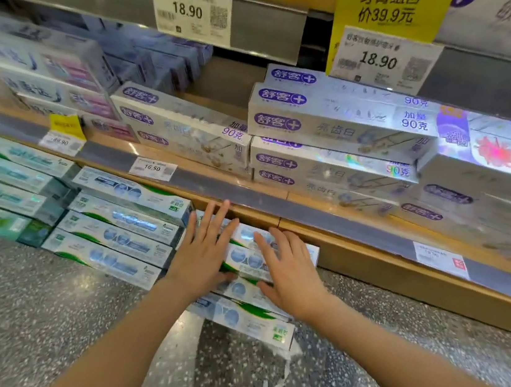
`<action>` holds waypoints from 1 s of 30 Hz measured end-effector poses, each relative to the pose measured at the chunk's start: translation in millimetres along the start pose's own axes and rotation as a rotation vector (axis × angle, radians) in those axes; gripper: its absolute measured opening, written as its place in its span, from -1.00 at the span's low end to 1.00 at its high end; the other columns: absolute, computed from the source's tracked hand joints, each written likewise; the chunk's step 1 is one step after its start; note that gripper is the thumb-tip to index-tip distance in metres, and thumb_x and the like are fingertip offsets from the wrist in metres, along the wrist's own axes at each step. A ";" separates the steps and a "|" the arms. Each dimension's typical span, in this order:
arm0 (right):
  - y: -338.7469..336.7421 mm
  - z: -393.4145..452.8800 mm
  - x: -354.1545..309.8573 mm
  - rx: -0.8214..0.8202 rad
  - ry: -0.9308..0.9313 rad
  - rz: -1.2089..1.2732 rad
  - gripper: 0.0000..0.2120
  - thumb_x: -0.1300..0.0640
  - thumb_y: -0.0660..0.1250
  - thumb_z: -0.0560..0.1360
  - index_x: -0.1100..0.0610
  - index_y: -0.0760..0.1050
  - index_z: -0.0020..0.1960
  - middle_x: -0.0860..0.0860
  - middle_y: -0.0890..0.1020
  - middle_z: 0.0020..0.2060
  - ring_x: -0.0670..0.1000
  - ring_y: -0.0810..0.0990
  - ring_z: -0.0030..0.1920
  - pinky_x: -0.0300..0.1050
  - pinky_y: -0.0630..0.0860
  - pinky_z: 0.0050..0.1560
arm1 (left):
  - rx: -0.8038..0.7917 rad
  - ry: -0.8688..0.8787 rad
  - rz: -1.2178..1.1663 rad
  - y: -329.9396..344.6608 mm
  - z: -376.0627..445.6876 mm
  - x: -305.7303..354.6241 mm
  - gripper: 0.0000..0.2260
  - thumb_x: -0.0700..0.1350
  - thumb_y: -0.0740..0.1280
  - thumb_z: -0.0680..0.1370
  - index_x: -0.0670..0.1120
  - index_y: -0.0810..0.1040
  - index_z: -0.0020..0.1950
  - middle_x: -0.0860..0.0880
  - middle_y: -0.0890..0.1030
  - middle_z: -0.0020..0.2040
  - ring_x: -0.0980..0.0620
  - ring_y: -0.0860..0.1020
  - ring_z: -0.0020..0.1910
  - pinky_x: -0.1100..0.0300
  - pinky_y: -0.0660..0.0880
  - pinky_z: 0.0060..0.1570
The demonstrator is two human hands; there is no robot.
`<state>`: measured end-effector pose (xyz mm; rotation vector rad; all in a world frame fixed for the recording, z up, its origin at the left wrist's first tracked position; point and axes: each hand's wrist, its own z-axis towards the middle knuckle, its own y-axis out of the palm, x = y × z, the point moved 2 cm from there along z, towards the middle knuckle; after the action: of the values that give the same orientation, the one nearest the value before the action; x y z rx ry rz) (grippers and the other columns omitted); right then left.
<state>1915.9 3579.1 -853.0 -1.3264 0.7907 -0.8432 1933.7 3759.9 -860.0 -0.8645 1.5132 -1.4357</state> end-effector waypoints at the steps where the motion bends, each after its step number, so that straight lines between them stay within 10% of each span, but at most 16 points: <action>1: -2.6 3.4 -0.3 -0.012 0.031 -0.003 -0.05 -0.26 0.54 0.06 0.20 0.41 0.31 0.19 0.59 0.06 0.20 0.59 0.00 0.03 0.57 -0.03 | -0.015 0.003 0.006 -2.7 2.0 0.3 0.06 0.31 0.56 0.04 -0.17 0.29 0.38 -0.24 0.15 0.50 -0.21 0.01 0.50 -0.20 0.04 0.35; 8: -35.0 2.2 0.5 -0.058 0.106 0.026 0.03 -0.25 0.56 -0.06 0.25 0.34 0.25 0.15 0.58 -0.05 0.17 0.55 -0.06 0.04 0.56 -0.07 | 0.023 0.064 0.067 -43.3 12.6 5.0 -0.12 0.01 0.60 -0.04 -0.26 0.47 0.22 -0.28 0.40 0.37 -0.25 0.24 0.41 -0.16 0.00 0.37; 13: -134.7 -0.8 -7.5 -0.076 0.074 0.033 0.08 -0.28 0.59 -0.10 0.23 0.34 0.26 0.14 0.60 -0.05 0.16 0.41 0.01 0.08 0.60 -0.11 | -0.045 0.100 -0.065 -125.3 -1.1 -3.4 -0.12 0.29 0.57 0.02 -0.24 0.56 0.17 -0.16 0.59 0.08 -0.20 0.56 0.12 -0.10 0.39 0.27; 30: -767.3 88.9 -115.0 0.186 -0.421 0.112 -0.06 -0.19 0.53 -0.01 0.19 0.35 0.25 0.07 0.53 -0.12 0.10 0.47 -0.15 -0.03 0.44 -0.12 | 0.283 -0.372 -0.072 -788.3 -127.2 -131.9 -0.20 0.27 0.47 0.02 -0.10 0.41 0.14 -0.04 0.55 -0.05 -0.03 0.44 -0.01 0.10 0.26 0.11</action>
<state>1884.7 3682.4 -79.5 -1.2250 0.4392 -0.5094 1812.4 3852.4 -65.2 -0.9543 0.9851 -1.4054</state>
